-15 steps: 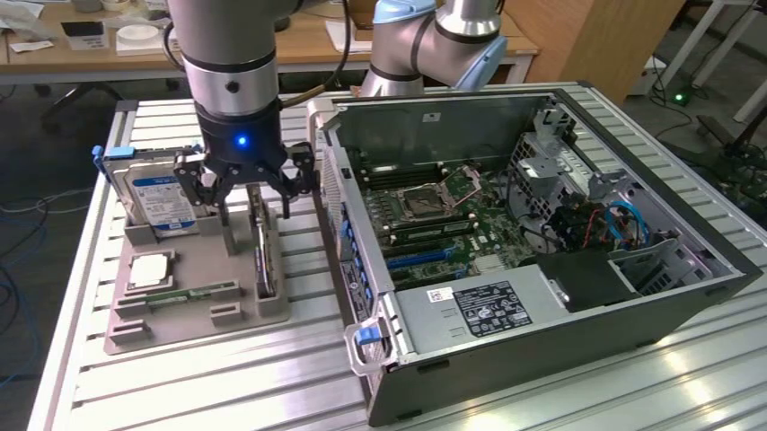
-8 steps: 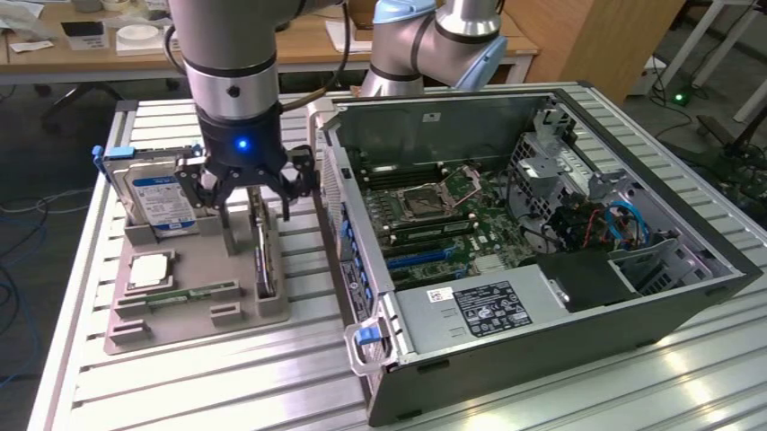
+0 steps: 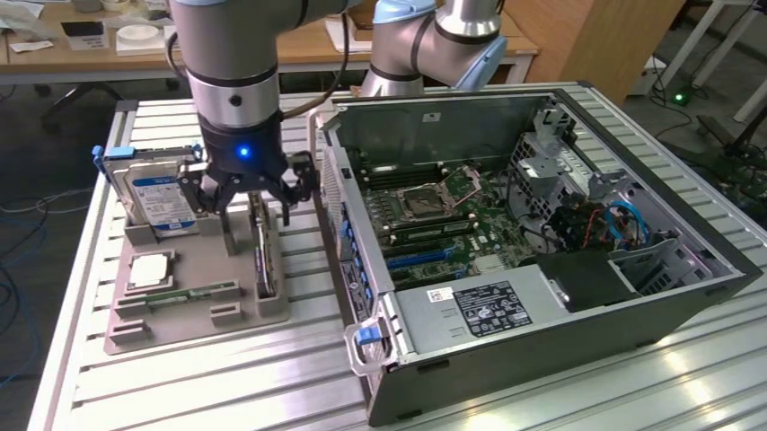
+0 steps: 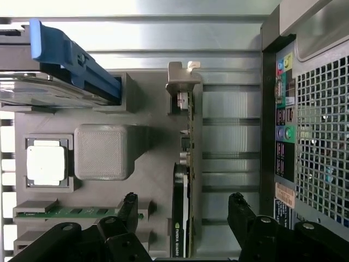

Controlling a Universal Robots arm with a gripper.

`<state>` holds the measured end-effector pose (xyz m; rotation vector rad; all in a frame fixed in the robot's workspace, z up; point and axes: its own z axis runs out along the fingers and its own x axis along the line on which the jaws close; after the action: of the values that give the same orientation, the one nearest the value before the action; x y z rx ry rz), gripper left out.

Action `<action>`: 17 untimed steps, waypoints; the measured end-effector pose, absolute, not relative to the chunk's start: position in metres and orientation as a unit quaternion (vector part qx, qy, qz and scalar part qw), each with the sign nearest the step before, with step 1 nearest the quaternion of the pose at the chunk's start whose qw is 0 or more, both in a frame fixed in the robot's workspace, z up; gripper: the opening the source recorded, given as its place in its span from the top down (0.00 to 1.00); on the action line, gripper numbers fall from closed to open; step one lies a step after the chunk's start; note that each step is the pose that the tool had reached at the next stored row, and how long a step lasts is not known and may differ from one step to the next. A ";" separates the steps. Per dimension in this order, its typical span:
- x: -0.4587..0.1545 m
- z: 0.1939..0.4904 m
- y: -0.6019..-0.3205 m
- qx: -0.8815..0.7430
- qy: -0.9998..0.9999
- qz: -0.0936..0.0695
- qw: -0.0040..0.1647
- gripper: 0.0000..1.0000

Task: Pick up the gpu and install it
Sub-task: 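Pick up the gpu and move the gpu toward the slot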

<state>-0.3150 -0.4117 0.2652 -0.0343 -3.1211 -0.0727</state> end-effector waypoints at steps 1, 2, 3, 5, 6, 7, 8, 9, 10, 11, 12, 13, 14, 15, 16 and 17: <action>-0.315 0.264 -0.412 -0.011 -1.000 -0.023 0.010 0.24; -0.315 0.263 -0.412 -0.011 -1.000 -0.023 0.010 0.24; -0.315 0.262 -0.412 -0.011 -1.000 -0.023 0.011 0.24; -0.315 0.259 -0.412 -0.011 -1.000 -0.023 0.011 0.24; -0.315 0.258 -0.412 -0.011 -1.000 -0.023 0.011 0.24; -0.315 0.257 -0.412 -0.011 -1.000 -0.023 0.012 0.24; -0.315 0.256 -0.412 -0.011 -1.000 -0.023 0.012 0.24; -0.315 0.254 -0.412 -0.011 -1.000 -0.023 0.012 0.24; -0.315 0.253 -0.412 -0.011 -1.000 -0.023 0.012 0.24; -0.315 0.252 -0.412 -0.011 -1.000 -0.023 0.013 0.24; -0.315 0.251 -0.412 -0.011 -1.000 -0.023 0.013 0.24; -0.315 0.249 -0.412 -0.011 -1.000 -0.023 0.014 0.24; -0.315 0.248 -0.412 -0.011 -1.000 -0.023 0.014 0.24; -0.315 0.247 -0.412 -0.011 -1.000 -0.023 0.014 0.24; -0.315 0.246 -0.412 -0.011 -1.000 -0.023 0.014 0.24; -0.314 0.244 -0.412 -0.011 -1.000 -0.023 0.015 0.24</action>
<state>-0.3144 -0.4118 0.2444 -0.0345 -3.1109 -0.0723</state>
